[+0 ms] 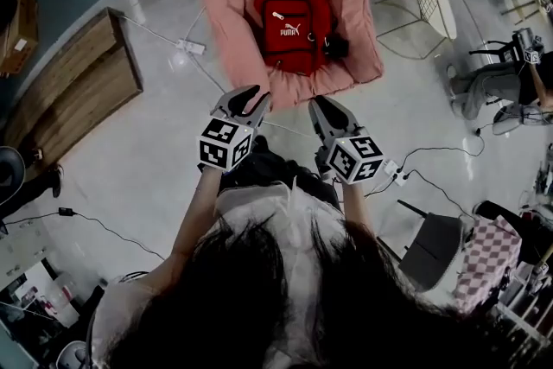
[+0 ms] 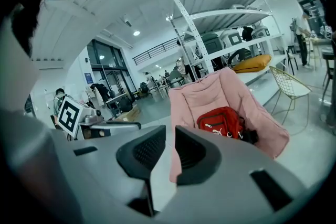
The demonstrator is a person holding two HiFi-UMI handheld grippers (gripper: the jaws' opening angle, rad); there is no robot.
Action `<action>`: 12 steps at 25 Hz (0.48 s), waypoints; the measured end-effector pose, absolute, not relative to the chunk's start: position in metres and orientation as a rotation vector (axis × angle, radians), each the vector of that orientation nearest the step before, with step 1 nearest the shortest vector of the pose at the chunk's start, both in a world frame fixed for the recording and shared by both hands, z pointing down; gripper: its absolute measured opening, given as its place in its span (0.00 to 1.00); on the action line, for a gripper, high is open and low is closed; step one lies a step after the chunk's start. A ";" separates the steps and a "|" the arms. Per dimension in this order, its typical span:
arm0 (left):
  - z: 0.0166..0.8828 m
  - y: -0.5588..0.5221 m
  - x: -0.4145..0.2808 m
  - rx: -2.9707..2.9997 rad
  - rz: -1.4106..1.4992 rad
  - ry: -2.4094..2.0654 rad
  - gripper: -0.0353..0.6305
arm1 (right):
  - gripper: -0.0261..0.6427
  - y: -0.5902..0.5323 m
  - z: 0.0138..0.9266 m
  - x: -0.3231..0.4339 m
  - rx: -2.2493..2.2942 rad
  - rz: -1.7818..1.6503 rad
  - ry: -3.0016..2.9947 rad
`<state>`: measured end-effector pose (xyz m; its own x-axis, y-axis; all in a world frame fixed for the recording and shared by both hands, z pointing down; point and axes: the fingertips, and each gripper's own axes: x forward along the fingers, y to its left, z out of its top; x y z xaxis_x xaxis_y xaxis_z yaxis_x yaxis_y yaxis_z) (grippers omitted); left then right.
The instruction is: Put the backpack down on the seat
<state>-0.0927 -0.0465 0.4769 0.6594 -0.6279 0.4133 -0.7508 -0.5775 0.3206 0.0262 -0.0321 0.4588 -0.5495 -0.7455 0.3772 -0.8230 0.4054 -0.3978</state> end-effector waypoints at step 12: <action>0.481 0.021 -0.047 2.390 0.404 -1.100 0.23 | 0.14 0.045 0.445 0.075 1.400 0.797 -2.548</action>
